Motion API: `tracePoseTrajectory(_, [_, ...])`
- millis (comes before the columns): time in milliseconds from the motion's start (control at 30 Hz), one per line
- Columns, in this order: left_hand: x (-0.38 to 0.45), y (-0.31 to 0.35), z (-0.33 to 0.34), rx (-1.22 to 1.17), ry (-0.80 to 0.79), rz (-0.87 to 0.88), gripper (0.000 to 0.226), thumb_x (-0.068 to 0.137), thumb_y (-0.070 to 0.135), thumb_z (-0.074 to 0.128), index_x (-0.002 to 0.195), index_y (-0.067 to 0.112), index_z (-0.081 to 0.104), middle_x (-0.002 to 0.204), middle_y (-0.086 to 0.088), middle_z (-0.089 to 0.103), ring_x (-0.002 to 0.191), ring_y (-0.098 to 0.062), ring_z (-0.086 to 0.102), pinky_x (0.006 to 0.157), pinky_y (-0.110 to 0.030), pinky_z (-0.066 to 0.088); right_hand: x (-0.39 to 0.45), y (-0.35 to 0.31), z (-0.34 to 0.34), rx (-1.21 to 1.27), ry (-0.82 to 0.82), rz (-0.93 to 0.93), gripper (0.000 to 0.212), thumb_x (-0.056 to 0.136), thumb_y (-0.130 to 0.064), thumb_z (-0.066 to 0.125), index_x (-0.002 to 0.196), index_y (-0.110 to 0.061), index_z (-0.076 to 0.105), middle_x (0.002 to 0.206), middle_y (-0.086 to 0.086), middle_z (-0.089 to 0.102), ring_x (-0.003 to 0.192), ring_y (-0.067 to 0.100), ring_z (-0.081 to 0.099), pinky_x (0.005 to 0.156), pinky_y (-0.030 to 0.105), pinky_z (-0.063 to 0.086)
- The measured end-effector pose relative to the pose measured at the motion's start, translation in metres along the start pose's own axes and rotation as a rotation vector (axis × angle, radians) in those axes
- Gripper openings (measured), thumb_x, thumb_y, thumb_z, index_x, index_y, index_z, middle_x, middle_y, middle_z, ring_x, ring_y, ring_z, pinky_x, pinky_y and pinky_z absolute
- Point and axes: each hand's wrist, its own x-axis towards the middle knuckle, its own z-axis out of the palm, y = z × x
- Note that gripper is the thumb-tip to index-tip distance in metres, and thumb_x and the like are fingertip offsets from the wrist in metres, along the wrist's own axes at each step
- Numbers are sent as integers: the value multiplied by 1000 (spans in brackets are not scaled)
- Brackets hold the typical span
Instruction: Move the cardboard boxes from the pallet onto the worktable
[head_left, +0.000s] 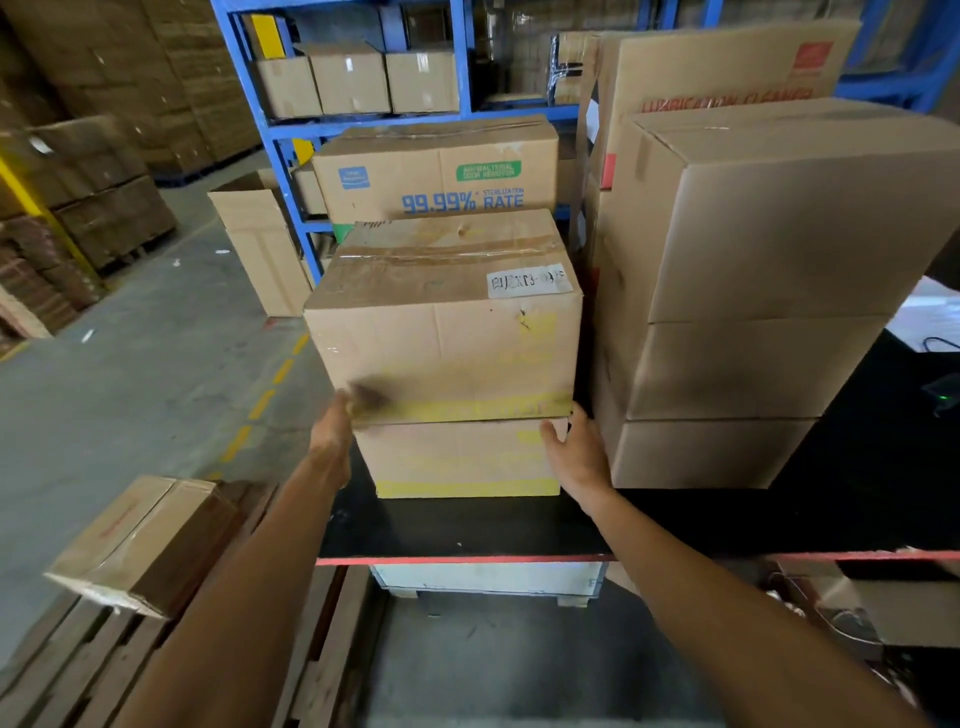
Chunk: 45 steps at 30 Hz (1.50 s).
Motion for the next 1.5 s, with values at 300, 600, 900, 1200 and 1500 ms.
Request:
tracePoseTrajectory(300, [-87, -63, -84, 87, 9, 43, 27, 103, 23, 51, 126, 14, 63, 122, -7, 65, 111, -27, 63, 101, -48, 50, -69, -44, 86, 18, -396, -192, 36, 101, -35, 53, 132, -16, 55, 129, 7, 64, 118, 24, 59, 88, 26, 41])
tracePoseTrajectory(600, [-65, -77, -259, -105, 272, 2, 18, 103, 17, 53, 109, 12, 70, 99, -6, 73, 67, -12, 63, 63, -29, 51, -107, -126, 241, -17, -653, -356, 33, 100, -37, 55, 127, -19, 59, 119, 1, 69, 107, 20, 68, 95, 37, 53])
tracePoseTrajectory(900, [1, -65, -447, -27, 364, 26, 16, 96, 11, 57, 103, 15, 71, 96, -9, 73, 76, -18, 61, 66, -31, 47, -155, -220, 430, -83, -794, -437, 31, 99, -36, 58, 124, -18, 60, 114, -2, 68, 106, 16, 65, 86, 29, 49])
tracePoseTrajectory(1200, [148, -60, -589, 143, 356, 66, 21, 100, 12, 55, 118, 15, 66, 98, -3, 72, 86, -18, 66, 74, -28, 55, -140, -286, 625, -165, -829, -402, 33, 100, -38, 56, 128, -20, 59, 123, 0, 67, 110, 18, 64, 92, 32, 51])
tracePoseTrajectory(1500, [360, 2, -720, 227, 228, -255, 21, 98, 14, 58, 117, 17, 66, 98, 4, 67, 91, -27, 65, 84, -41, 55, -107, -380, 812, -261, -878, -77, 46, 100, -37, 55, 141, -16, 50, 143, 6, 56, 131, 25, 53, 105, 35, 41])
